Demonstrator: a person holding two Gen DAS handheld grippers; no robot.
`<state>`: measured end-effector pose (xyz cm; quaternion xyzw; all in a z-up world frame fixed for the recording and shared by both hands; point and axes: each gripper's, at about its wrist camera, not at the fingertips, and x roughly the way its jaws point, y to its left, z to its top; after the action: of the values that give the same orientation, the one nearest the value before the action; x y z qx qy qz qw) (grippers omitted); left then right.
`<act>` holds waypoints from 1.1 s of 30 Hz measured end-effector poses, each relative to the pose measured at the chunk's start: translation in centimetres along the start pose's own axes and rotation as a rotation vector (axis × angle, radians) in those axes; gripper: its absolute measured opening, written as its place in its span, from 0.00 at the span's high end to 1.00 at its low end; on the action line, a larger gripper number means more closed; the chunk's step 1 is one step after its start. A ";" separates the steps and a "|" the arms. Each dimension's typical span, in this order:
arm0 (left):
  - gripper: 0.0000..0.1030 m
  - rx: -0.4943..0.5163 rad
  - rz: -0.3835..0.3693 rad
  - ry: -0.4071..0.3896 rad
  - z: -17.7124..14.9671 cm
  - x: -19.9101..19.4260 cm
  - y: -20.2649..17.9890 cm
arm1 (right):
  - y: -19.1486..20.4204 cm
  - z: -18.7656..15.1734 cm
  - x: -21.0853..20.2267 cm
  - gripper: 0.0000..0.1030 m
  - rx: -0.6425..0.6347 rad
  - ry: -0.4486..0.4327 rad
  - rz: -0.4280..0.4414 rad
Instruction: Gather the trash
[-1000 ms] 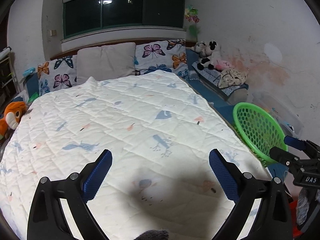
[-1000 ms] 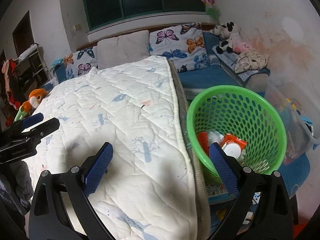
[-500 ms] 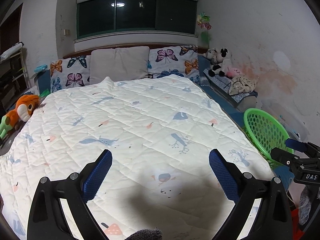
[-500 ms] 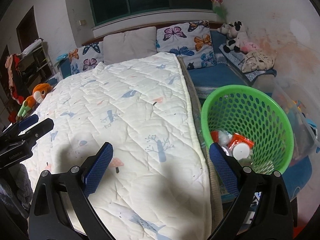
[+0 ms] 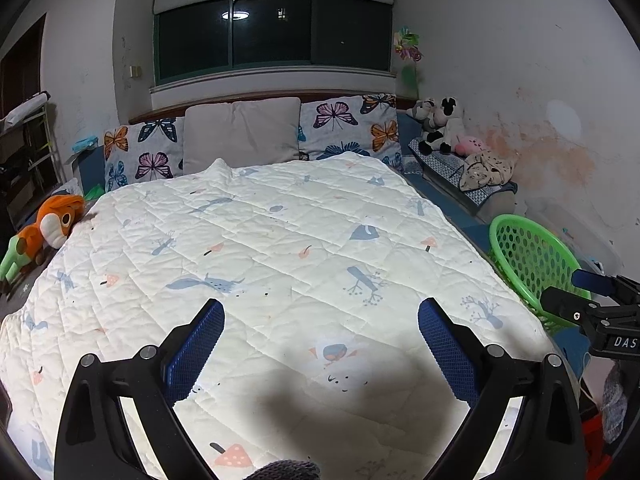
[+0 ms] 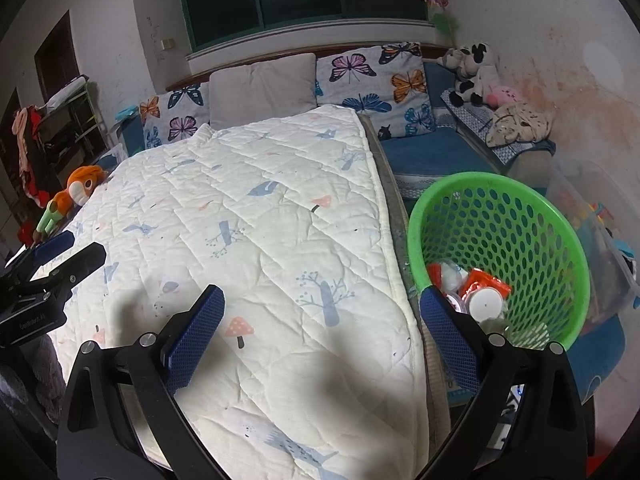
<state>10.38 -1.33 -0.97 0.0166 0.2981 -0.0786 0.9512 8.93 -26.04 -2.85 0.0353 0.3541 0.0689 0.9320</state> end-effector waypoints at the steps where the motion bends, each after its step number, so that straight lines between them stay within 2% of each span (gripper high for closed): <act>1: 0.09 0.000 0.002 -0.001 0.0 0.0 0.0 | 0.1 0.0 0.0 0.05 -0.002 -0.001 0.000; 22: 0.09 -0.011 0.000 -0.007 0.3 -0.3 0.0 | 0.5 -0.1 0.0 0.04 0.000 -0.019 0.028; 33: 0.09 -0.016 0.004 -0.008 0.3 -0.2 0.0 | 1.1 -0.3 -0.1 0.04 -0.027 -0.040 0.003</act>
<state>10.36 -1.29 -0.62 0.0094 0.2950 -0.0746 0.9525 8.54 -24.99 -2.82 0.0244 0.3345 0.0744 0.9391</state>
